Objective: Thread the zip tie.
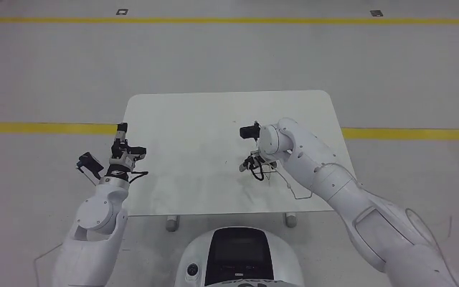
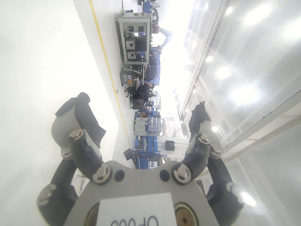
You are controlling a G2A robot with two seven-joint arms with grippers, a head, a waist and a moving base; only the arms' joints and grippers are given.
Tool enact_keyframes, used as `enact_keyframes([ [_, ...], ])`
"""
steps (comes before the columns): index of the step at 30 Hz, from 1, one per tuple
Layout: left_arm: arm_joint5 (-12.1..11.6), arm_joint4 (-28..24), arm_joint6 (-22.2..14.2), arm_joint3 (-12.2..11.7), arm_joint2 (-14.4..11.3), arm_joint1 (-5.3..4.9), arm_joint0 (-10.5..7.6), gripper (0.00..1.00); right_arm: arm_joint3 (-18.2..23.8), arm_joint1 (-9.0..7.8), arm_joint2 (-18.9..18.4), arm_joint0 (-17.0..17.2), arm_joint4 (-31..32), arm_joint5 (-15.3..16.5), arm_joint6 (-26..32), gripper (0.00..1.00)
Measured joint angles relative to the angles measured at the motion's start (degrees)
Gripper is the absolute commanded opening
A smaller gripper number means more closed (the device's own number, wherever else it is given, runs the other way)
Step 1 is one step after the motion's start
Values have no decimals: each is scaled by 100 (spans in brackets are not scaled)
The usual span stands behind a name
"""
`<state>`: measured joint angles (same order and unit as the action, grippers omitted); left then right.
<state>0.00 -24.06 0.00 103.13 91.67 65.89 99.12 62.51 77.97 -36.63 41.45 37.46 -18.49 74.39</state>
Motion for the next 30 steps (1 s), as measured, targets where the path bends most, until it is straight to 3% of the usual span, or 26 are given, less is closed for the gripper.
enact_keyframes([
  [1, 0, 0, 0, 0, 0, 0, 0, 100, 49, -17, -18, 43, 65, -9, -58, 88],
  [2, 0, 0, 0, 0, 0, 0, 0, 100, 99, -32, -24, 63, 147, -41, -56, 71],
  [3, 0, 0, 0, 0, 0, 0, 0, 100, 157, -45, -28, 77, 233, -76, -26, 46],
  [6, 0, 0, 0, 0, 0, 0, 0, 100, 359, -94, -73, 137, 550, -103, 121, 29],
  [12, 0, 0, 0, 0, 0, 0, 0, 100, 693, -149, -260, 351, 1048, -99, 315, 12],
  [20, 0, 0, 0, 0, 0, 0, 0, 100, 652, -88, -378, 567, 1324, -99, 205, 7],
  [27, 0, 0, 0, 0, 0, 0, 0, 100, 198, 100, -237, 502, 1399, -99, -162, 17],
  [30, 0, 0, 0, 0, 0, 0, 0, 100, -97, 218, -152, 419, 1467, -99, -282, 16],
])
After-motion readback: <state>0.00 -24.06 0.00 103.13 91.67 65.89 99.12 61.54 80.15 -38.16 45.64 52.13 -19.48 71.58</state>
